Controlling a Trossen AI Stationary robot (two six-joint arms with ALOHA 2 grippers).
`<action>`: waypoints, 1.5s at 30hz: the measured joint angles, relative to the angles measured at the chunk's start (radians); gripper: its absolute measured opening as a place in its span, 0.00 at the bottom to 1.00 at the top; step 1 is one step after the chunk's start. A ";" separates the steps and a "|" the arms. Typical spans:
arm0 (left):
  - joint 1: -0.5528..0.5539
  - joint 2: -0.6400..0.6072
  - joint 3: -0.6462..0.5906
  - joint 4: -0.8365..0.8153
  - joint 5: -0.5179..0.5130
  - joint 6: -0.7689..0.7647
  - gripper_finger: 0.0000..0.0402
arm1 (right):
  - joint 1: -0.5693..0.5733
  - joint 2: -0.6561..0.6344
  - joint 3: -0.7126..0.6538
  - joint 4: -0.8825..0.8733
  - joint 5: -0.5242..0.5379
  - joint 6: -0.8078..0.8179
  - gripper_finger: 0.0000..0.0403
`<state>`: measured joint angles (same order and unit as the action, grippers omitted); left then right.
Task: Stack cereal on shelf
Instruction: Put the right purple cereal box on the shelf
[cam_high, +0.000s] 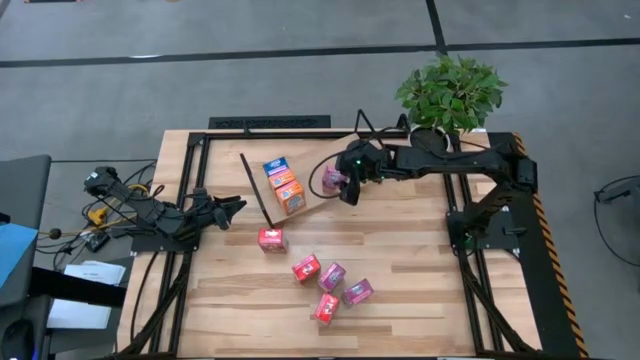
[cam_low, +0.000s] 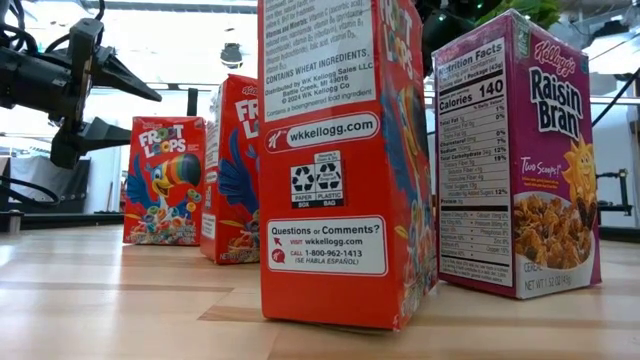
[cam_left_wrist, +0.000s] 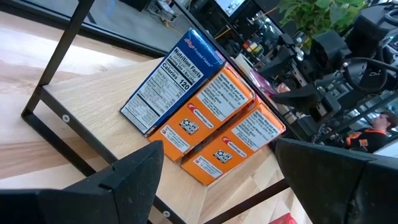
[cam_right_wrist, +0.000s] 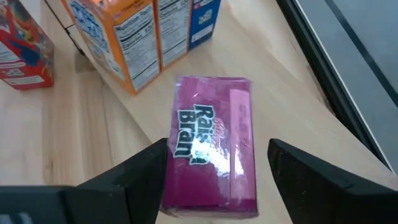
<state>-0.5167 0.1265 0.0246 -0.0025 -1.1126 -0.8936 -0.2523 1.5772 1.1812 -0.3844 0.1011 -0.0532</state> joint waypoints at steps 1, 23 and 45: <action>0.000 0.000 0.000 0.000 0.000 0.001 0.75 | 0.000 0.000 0.000 0.000 -0.002 0.000 0.72; 0.000 0.000 0.000 0.002 0.018 0.016 0.75 | -0.013 -0.001 0.002 -0.017 -0.064 -0.034 0.46; 0.000 0.000 0.000 0.016 0.117 -0.002 0.75 | -0.126 0.271 0.619 -0.427 -0.331 -0.635 0.50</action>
<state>-0.5166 0.1265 0.0246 0.0139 -0.9952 -0.8958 -0.3781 1.8483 1.8003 -0.8116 -0.2297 -0.6884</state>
